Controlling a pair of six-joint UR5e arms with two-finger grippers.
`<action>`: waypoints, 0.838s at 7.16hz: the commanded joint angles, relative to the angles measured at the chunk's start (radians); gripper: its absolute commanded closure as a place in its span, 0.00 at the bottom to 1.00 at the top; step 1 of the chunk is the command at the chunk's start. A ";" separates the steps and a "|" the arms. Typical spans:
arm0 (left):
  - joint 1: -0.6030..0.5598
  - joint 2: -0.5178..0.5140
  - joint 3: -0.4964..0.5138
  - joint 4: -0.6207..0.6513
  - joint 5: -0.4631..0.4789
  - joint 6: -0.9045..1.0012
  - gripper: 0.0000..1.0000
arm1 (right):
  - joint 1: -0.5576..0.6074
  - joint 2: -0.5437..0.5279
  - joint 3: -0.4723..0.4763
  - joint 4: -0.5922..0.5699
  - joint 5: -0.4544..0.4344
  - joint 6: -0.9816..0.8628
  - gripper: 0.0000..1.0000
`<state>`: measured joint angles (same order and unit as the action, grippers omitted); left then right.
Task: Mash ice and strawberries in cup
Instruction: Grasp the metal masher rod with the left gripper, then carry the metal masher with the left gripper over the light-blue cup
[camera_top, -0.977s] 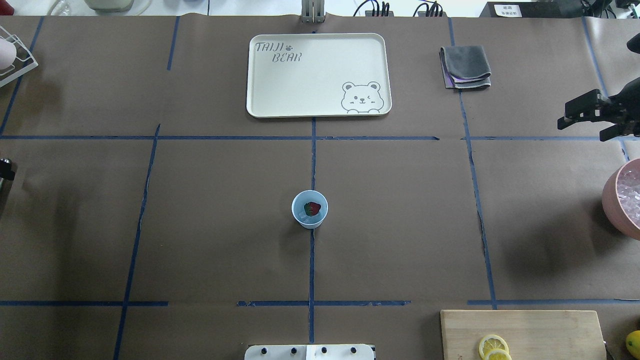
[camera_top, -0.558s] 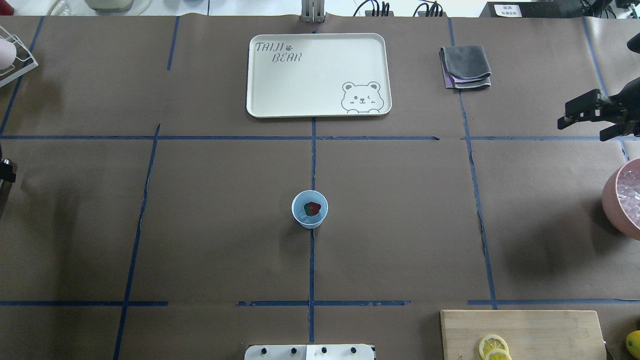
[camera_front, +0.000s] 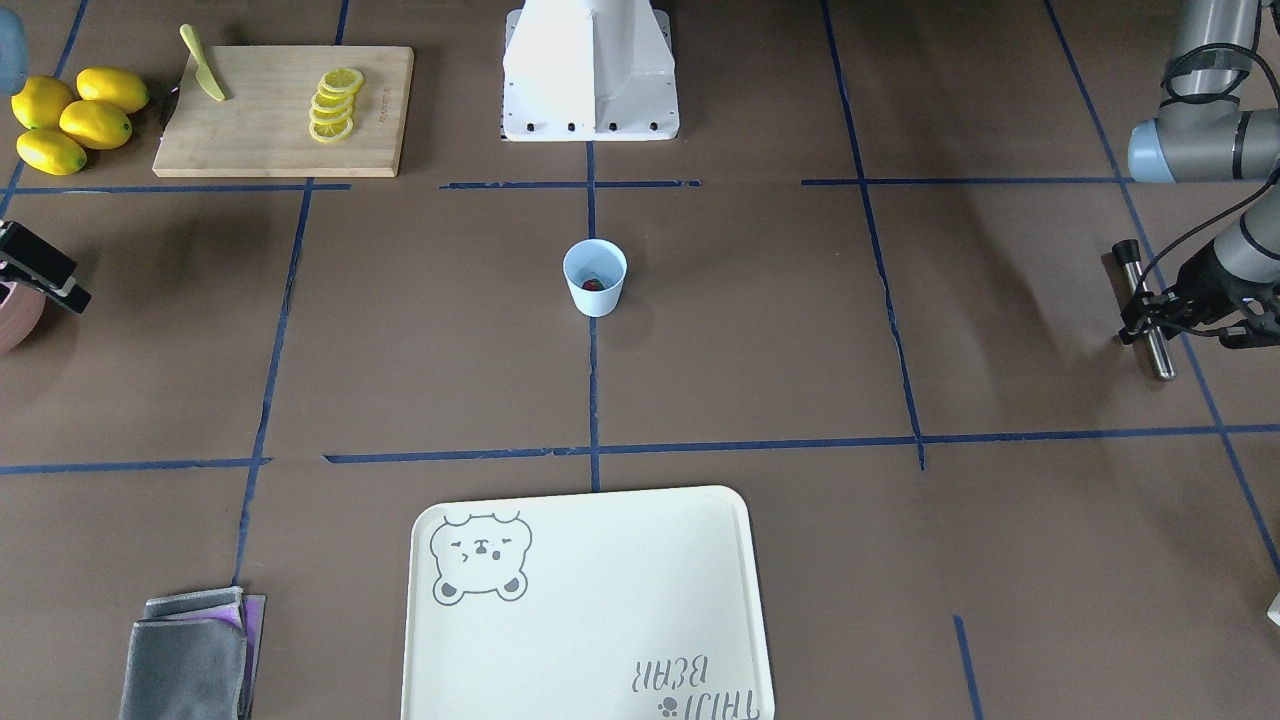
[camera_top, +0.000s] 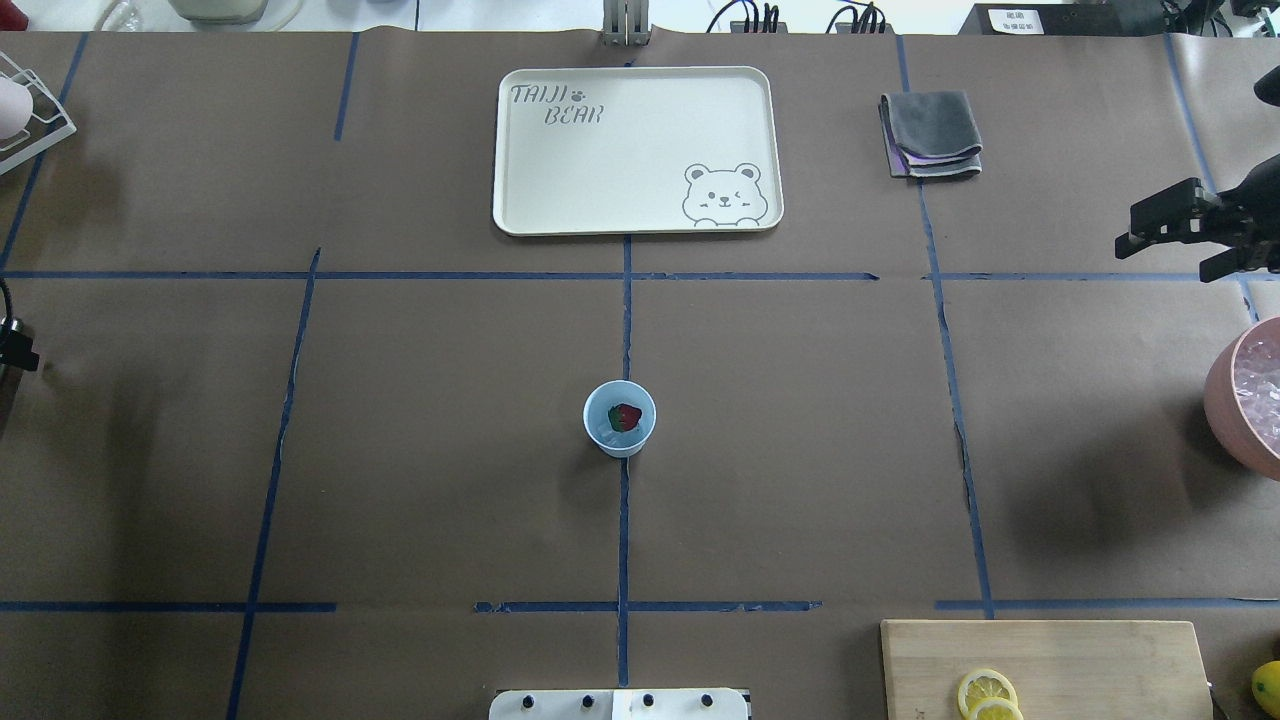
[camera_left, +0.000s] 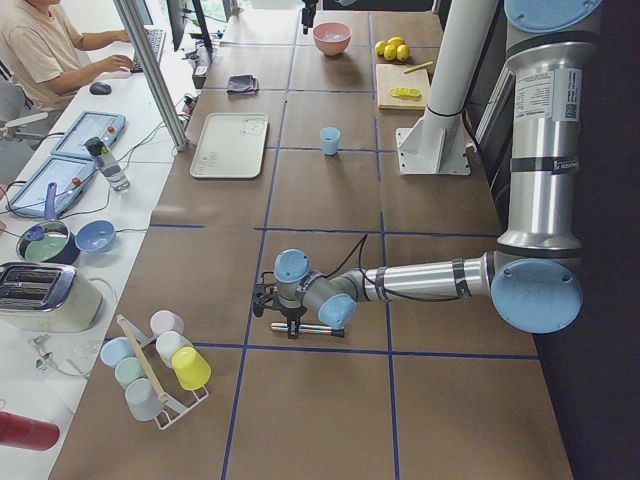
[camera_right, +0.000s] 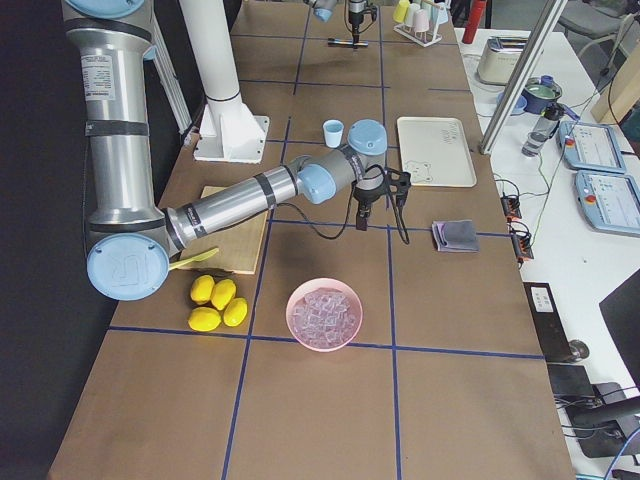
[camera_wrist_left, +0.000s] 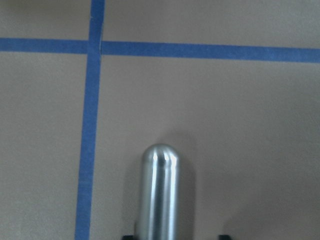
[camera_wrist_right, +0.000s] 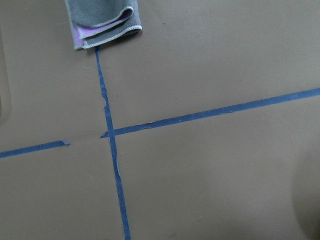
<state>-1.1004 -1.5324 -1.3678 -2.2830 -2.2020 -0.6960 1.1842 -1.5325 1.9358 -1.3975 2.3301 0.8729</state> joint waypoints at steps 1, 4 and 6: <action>0.000 0.002 0.001 -0.001 -0.007 0.001 1.00 | 0.000 0.000 0.000 0.000 0.002 0.000 0.00; 0.000 -0.017 -0.072 -0.007 -0.109 -0.009 1.00 | 0.000 0.003 0.002 0.000 0.002 0.000 0.00; 0.029 -0.067 -0.262 0.010 -0.163 -0.016 1.00 | 0.011 0.009 0.002 0.000 0.015 0.000 0.00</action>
<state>-1.0926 -1.5655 -1.5269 -2.2799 -2.3359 -0.7084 1.1887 -1.5268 1.9371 -1.3974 2.3361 0.8728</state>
